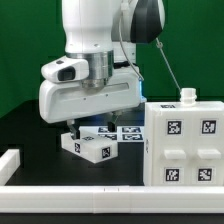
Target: Assemble cabinet
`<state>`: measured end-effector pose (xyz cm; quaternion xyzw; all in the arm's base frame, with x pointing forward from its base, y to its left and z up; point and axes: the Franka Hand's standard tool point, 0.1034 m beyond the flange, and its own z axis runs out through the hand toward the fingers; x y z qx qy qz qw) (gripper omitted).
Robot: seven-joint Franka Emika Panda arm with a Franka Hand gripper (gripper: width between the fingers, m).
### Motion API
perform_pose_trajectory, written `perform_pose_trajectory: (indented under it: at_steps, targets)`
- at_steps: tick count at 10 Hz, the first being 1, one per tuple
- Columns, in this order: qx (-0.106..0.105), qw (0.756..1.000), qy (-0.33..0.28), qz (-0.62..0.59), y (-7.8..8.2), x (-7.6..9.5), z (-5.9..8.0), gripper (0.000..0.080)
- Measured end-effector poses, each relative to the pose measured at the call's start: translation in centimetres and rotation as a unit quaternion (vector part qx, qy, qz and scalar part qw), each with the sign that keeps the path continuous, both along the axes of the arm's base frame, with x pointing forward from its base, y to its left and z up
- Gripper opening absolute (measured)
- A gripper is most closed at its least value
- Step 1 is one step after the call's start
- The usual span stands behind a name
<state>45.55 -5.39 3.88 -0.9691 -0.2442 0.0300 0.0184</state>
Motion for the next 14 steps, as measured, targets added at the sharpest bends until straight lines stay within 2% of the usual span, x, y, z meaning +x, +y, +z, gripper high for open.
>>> perform_pose_trajectory:
  at_steps: [3, 5, 10, 13, 14]
  targets:
    - [-0.003, 0.999, -0.012, 0.035, -0.1, -0.2, -0.5, 0.0649]
    - [0.0, 0.998, -0.009, 0.069, -0.8, -0.9, -1.0, 0.0649]
    - [0.002, 0.998, 0.011, 0.064, -1.1, -2.2, -3.1, 0.0649]
    - [0.002, 0.998, 0.011, 0.063, -1.2, -2.3, -3.2, 0.0649]
    - [0.002, 0.998, 0.01, 0.063, -1.2, -2.2, -3.2, 0.0542]
